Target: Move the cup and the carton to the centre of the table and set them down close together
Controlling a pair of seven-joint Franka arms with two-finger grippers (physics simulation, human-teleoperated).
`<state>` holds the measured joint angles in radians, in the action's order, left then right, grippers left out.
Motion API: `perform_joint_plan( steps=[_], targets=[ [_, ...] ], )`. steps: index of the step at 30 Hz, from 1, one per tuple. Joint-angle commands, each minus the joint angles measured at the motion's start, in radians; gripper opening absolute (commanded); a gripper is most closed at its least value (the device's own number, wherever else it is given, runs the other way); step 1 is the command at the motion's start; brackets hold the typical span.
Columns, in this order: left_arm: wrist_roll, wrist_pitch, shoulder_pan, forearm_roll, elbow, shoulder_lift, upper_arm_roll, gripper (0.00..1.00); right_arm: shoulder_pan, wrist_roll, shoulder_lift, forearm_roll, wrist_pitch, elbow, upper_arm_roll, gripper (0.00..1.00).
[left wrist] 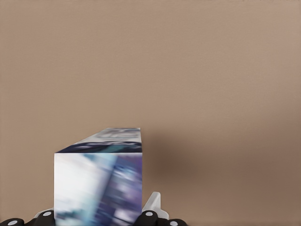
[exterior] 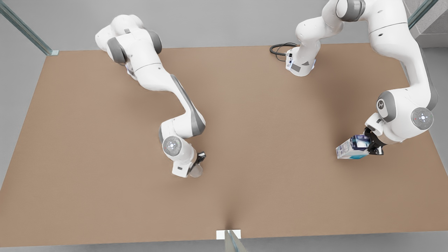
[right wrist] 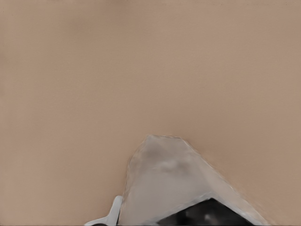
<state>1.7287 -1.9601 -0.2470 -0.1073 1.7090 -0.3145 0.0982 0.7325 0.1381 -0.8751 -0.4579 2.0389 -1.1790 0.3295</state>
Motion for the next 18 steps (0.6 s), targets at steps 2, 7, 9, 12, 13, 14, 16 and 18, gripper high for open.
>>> perform_joint_plan(
  steps=[2,7,9,12,13,14,16,18],
  targets=[
    [0.000,0.007,0.000,-0.018,-0.006,0.000,-0.002,0.38,0.070,-0.031,-0.060,-0.085,-0.008,0.048,0.072,0.21],
    [-0.001,0.012,0.008,-0.018,-0.012,-0.002,0.000,0.38,0.119,-0.051,-0.179,-0.163,0.007,0.182,0.178,0.21],
    [-0.003,0.012,0.008,-0.020,-0.014,-0.002,0.000,0.38,0.122,-0.051,-0.199,-0.171,0.041,0.205,0.178,0.21],
    [0.000,0.012,0.008,-0.020,-0.014,-0.002,0.000,0.39,0.126,-0.051,-0.222,-0.171,0.049,0.226,0.180,0.38],
    [0.000,0.014,0.009,-0.020,-0.015,-0.002,0.000,0.39,0.126,-0.048,-0.229,-0.171,0.086,0.237,0.180,0.71],
    [-0.003,0.015,0.014,-0.020,-0.015,-0.002,0.000,0.39,0.126,-0.045,-0.231,-0.171,0.096,0.237,0.180,0.96],
    [-0.004,0.015,0.015,-0.018,-0.020,-0.002,0.000,0.39,0.126,-0.041,-0.237,-0.171,0.104,0.237,0.180,1.00],
    [-0.003,0.015,0.015,-0.020,-0.025,-0.006,0.000,0.39,0.126,-0.040,-0.237,-0.171,0.104,0.237,0.180,1.00]
  ],
)
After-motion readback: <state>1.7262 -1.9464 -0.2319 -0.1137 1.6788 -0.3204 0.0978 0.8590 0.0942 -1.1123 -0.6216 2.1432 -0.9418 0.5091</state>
